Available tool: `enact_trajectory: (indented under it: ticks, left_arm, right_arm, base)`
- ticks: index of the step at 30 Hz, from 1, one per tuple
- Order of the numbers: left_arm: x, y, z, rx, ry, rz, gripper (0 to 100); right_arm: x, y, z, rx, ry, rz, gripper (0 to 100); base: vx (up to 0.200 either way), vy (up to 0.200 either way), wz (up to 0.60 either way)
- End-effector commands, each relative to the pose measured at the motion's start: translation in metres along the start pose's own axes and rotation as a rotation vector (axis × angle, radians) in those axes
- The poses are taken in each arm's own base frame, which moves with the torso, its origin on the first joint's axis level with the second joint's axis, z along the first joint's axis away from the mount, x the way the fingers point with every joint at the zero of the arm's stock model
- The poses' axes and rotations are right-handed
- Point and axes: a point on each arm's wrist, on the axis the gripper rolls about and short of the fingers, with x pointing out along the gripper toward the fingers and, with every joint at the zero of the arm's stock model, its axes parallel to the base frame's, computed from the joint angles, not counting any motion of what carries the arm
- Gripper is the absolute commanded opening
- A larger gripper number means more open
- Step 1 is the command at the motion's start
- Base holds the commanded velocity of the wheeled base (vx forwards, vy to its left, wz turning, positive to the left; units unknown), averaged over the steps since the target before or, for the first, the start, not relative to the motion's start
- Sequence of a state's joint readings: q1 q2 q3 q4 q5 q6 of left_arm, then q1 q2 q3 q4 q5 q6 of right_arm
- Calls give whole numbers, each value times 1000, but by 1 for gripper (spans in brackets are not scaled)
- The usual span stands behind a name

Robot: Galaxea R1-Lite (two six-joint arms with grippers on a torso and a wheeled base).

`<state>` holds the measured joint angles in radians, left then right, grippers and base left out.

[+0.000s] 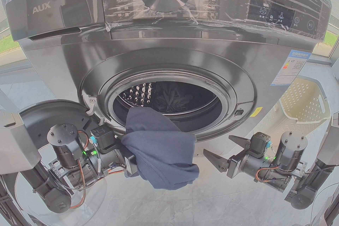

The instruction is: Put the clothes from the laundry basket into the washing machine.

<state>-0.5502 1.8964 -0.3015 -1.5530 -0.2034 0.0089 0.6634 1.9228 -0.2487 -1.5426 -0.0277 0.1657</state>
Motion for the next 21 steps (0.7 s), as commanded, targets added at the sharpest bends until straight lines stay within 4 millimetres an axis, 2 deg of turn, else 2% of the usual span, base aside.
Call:
enact_trajectory:
  ticks: [1,3,6,8,14,21]
  left_arm:
    - [3,0,-5,8,16,-1,0]
    - [8,1,-9,8,28,-3,0]
    - [26,4,-17,12,32,46,0]
    - [39,9,-16,6,5,103,0]
    - [75,21,-13,5,-74,130,0]
    - [97,26,-17,-42,-113,130,0]
  right_arm:
    - [-3,6,0,-3,2,21,100]
    - [-4,7,-2,-5,10,22,100]
    - [-13,11,-7,-14,41,42,100]
    - [-18,15,-9,-19,57,62,100]
    - [-23,28,-15,-25,84,113,100]
    - [-22,29,-15,-24,81,115,100]
  base:
    - [0,0,0]
    - [0,0,0]
    - [0,0,0]
    - [0,0,0]
    - [0,0,0]
    - [0,0,0]
